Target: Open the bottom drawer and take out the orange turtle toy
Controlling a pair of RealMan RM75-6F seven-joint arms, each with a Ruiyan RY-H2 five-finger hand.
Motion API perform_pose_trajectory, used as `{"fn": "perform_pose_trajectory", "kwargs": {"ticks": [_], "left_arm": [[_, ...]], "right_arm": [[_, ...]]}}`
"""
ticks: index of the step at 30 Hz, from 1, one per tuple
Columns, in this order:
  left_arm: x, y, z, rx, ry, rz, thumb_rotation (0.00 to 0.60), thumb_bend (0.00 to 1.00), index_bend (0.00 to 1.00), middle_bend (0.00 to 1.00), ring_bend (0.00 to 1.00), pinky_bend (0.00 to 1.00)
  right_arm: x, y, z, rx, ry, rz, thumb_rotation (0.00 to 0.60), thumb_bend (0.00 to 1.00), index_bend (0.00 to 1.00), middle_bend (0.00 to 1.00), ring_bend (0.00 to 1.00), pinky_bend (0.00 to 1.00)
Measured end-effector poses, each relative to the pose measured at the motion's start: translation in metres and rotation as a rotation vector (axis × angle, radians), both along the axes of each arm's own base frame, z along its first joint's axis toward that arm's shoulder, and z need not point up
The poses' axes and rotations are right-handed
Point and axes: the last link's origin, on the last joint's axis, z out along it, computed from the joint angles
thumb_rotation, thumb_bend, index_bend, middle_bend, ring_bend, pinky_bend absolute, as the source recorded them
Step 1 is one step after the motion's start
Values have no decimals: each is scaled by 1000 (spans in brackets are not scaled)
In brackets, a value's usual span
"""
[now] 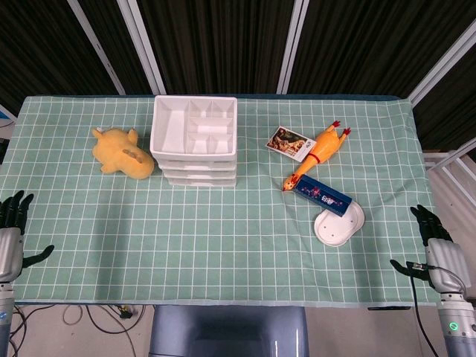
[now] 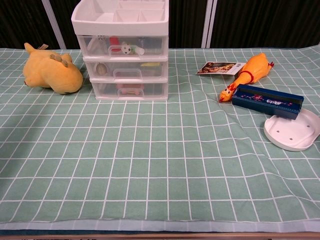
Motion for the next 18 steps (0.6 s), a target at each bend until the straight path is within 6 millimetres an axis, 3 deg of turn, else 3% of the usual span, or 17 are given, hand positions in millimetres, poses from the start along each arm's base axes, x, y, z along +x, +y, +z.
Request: {"fn": "perform_pose_trajectory", "kwargs": {"ticks": [18], "left_arm": [[4,2,-3,-8,0,-17,600,13,0,0,0,32]], "right_arm": [[1,-1,-1,5,-3,-2,600,103,0,0,0,185]]}}
